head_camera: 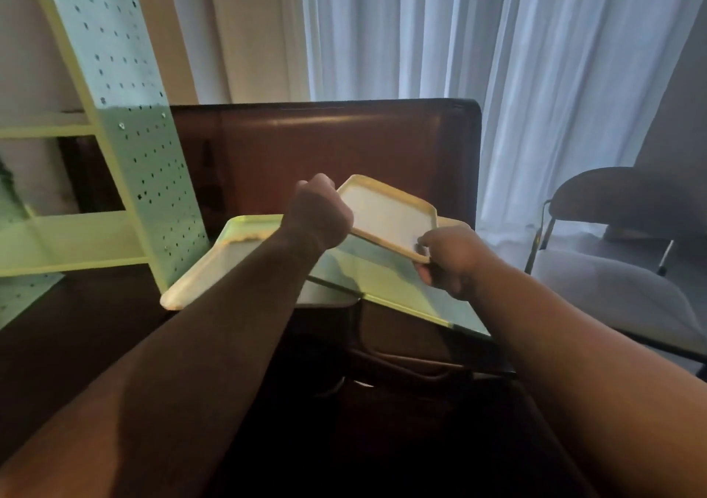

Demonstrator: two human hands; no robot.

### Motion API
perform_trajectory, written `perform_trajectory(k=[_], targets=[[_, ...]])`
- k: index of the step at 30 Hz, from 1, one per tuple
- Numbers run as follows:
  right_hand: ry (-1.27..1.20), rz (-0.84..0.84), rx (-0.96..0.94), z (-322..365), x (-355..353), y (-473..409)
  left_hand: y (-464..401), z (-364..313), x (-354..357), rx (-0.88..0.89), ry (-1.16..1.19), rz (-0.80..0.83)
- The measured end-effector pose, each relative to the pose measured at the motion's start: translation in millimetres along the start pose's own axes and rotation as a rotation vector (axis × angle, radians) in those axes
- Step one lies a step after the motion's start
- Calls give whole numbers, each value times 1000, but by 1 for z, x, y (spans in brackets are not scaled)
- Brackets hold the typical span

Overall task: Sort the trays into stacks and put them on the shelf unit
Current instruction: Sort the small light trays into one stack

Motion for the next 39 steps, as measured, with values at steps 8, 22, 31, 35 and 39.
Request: perform_trajectory(k=[8,22,31,35,39], targets=[[-11,202,-203,42,102,26,17,121,-76,-211,159,-136],[64,157,-274,48,158,20,47,172,-50,-623,1067,283],[179,117,-265,63,138,4,21,178,-61,-492,725,72],[232,140,-228,56,165,7,27,198,-78,-473,496,-24],[389,209,-276,54,200,15,44,218,-102,-450,170,-112]])
Point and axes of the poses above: each hand's wrist, its own y-axis away from the middle knuckle, its own x-axis out of the palm, z = x × y, the point moved 9 cm from there along -y, towards the middle knuckle, and after that the axes turned 2 degrees about z, right-handed, at the moved point
